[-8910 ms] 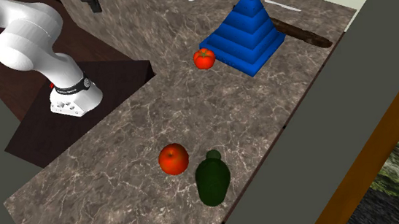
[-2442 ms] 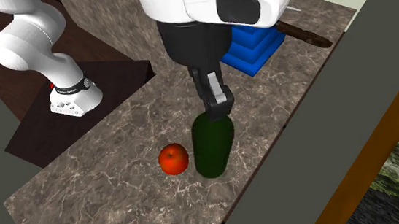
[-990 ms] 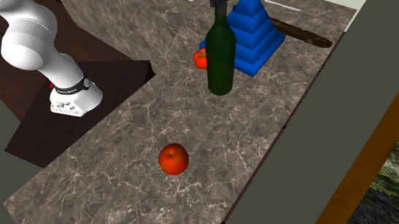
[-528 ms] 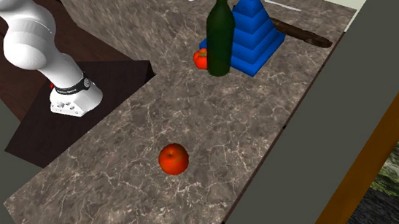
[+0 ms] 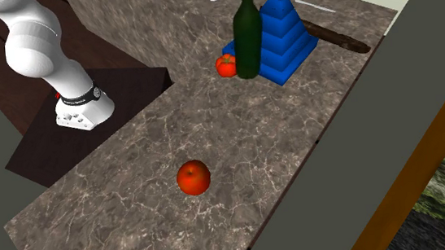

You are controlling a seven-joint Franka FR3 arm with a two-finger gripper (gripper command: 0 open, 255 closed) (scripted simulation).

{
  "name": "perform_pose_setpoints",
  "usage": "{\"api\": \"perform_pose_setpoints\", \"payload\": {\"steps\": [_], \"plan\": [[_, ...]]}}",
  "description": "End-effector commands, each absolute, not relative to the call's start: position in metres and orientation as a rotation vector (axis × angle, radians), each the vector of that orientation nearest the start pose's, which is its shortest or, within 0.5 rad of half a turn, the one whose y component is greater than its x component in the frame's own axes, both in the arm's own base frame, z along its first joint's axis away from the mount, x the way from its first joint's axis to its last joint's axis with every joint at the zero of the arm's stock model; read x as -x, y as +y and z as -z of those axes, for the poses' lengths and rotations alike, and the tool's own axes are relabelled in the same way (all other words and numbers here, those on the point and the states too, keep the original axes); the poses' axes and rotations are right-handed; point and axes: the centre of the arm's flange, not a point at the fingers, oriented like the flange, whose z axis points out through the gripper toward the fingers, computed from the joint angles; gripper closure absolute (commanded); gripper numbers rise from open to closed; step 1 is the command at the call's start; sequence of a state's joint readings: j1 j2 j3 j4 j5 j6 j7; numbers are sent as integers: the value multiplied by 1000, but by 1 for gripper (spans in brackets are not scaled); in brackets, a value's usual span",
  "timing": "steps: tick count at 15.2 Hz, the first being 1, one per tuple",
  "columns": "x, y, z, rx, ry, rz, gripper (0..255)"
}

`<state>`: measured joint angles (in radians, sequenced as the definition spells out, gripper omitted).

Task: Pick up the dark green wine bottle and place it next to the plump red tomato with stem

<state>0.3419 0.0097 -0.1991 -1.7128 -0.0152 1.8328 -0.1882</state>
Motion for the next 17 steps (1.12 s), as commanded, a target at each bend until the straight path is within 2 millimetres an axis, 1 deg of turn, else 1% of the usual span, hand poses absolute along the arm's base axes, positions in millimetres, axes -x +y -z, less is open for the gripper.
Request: {"api": "perform_pose_setpoints", "payload": {"steps": [1, 17], "plan": [[-571, 80, -566, 3112, -524, 176, 255], [-571, 80, -481, 3112, -524, 176, 255]]}}
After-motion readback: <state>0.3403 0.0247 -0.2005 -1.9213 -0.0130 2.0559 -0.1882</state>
